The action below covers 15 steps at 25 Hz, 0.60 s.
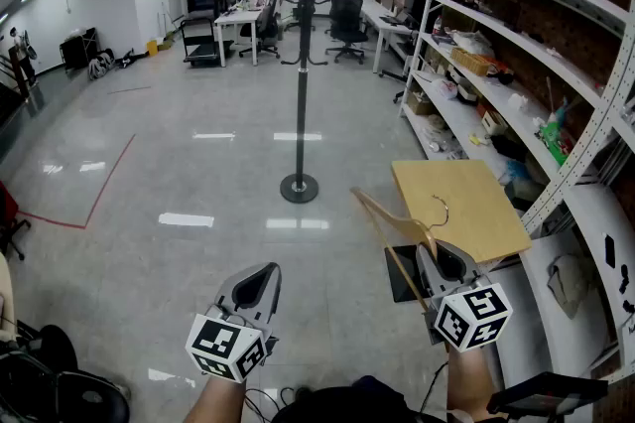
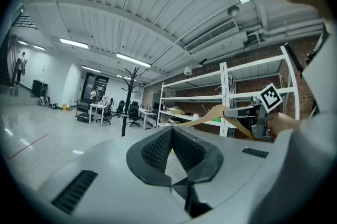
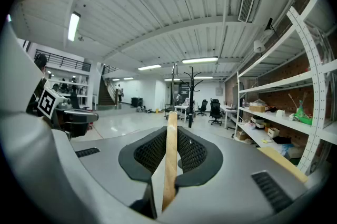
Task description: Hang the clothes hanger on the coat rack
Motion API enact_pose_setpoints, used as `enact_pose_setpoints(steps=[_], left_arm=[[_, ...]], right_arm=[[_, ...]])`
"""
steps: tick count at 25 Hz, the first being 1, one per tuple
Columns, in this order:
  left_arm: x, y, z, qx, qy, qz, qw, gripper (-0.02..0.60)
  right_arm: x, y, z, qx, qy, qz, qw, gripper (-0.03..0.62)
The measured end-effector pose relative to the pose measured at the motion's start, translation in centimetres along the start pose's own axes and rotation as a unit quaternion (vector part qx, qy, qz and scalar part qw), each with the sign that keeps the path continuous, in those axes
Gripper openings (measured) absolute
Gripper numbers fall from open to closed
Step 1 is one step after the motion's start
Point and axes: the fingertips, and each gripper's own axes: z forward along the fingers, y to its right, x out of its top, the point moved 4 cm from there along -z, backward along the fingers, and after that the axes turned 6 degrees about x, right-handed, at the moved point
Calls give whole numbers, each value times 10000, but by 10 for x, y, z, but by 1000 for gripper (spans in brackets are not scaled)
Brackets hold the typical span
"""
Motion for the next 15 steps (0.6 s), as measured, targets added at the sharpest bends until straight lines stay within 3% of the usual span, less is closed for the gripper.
enact_pose_setpoints(steps=[7,15], left_arm=[[1,-20,32,51,-34,4,10000,0],[14,-29,112,231,6,175,9996,0]], right_arm=[[0,12,36,87,39,8,10000,57],[8,68,97,412,267,45,9988,57]])
